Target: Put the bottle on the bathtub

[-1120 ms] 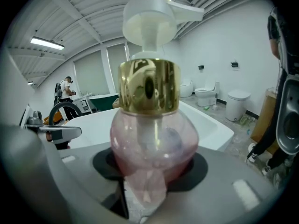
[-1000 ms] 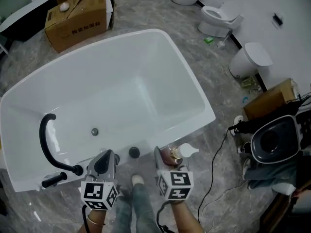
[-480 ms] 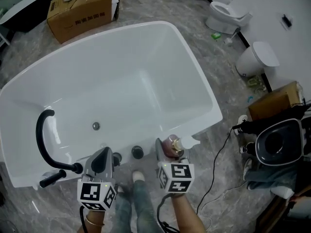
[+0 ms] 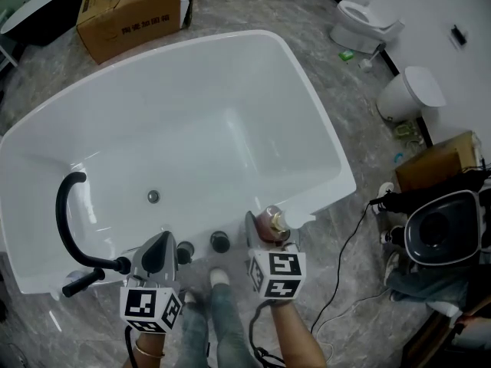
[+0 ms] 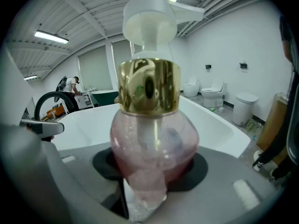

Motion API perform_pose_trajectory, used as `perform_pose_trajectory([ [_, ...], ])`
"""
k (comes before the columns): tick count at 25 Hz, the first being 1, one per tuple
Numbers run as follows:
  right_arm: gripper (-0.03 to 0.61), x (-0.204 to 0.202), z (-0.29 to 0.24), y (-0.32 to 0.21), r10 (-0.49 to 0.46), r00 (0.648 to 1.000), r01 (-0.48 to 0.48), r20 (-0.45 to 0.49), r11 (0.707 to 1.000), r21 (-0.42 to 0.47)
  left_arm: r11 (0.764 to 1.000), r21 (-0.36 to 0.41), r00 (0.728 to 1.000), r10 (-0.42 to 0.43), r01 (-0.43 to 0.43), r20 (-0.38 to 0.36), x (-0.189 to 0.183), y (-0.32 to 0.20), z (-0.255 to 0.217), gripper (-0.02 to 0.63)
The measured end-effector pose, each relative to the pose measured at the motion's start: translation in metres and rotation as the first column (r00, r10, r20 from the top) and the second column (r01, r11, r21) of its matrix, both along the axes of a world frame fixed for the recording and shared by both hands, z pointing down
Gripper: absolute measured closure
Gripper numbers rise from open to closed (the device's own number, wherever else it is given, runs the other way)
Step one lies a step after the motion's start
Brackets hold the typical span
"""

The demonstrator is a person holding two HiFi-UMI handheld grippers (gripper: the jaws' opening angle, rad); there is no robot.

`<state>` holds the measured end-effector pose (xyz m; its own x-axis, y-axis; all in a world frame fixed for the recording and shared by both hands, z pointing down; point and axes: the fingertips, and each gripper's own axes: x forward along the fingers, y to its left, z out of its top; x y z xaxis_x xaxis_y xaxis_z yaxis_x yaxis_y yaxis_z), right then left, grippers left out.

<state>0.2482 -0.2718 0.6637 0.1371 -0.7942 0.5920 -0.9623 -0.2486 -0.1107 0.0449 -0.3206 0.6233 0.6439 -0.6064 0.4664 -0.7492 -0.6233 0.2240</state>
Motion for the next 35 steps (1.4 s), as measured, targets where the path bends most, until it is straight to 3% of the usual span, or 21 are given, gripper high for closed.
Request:
perform_pose_trajectory([
  [35, 0.357, -0.016, 0.001, -0.004, -0.071, 0.988, 0.076, -0.139, 0.997, 0.034, 1.000, -0.027, 0.999, -0.016, 0.017, 0.031, -0.012, 0.008, 0.014, 0.604],
])
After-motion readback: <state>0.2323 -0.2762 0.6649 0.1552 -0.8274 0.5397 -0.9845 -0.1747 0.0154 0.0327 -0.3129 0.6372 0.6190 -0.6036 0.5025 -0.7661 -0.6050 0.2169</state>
